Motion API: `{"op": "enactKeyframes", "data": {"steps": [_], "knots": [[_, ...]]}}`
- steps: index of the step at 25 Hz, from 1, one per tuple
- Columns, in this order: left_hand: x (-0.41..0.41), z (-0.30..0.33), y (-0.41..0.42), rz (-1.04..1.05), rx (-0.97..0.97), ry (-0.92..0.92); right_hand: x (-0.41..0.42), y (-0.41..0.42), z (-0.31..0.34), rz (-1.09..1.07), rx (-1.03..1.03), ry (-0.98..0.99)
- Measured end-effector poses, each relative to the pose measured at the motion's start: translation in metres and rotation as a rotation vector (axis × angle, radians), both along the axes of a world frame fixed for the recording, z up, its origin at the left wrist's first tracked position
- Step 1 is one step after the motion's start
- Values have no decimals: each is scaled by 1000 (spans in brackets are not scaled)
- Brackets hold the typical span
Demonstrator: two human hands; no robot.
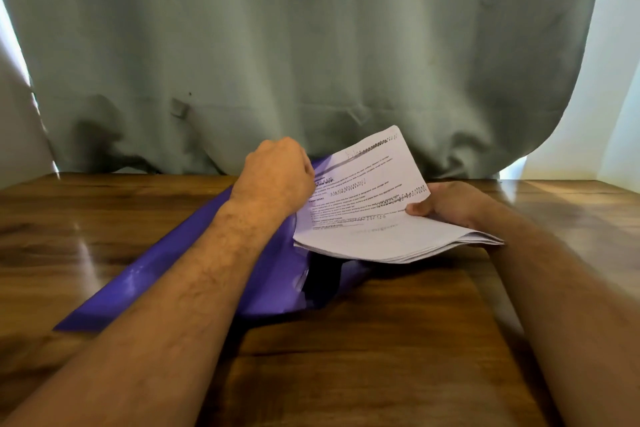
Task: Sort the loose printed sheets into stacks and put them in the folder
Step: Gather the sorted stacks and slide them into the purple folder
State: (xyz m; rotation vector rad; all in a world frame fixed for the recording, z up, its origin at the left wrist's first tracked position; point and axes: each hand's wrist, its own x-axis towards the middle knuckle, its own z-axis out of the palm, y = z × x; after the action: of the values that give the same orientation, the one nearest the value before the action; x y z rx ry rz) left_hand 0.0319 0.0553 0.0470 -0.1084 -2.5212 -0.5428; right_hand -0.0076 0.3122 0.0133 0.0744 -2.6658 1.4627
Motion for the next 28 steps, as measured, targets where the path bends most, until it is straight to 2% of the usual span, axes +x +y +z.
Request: {"op": "enactKeyframes", "data": {"steps": [5,13,17,21,26,28], "knots": [[6,12,-3,11,-28,78,2,9,3,-83,-17,39],[1,9,-3,51,-36,120,7,-17,4,-35,-85,-78],[-5,4,-5,74,-10,103,12,-42,10,-154,-268,-113],[-6,2,-3,85,2,117,24,-70,5,68,-404,-314],[-5,-2,6,65,-13,120,21,-103,-3,-4,-475,-128],[-3,-2,8,54,23,114,21,-114,-9,47,-452,-108]]}}
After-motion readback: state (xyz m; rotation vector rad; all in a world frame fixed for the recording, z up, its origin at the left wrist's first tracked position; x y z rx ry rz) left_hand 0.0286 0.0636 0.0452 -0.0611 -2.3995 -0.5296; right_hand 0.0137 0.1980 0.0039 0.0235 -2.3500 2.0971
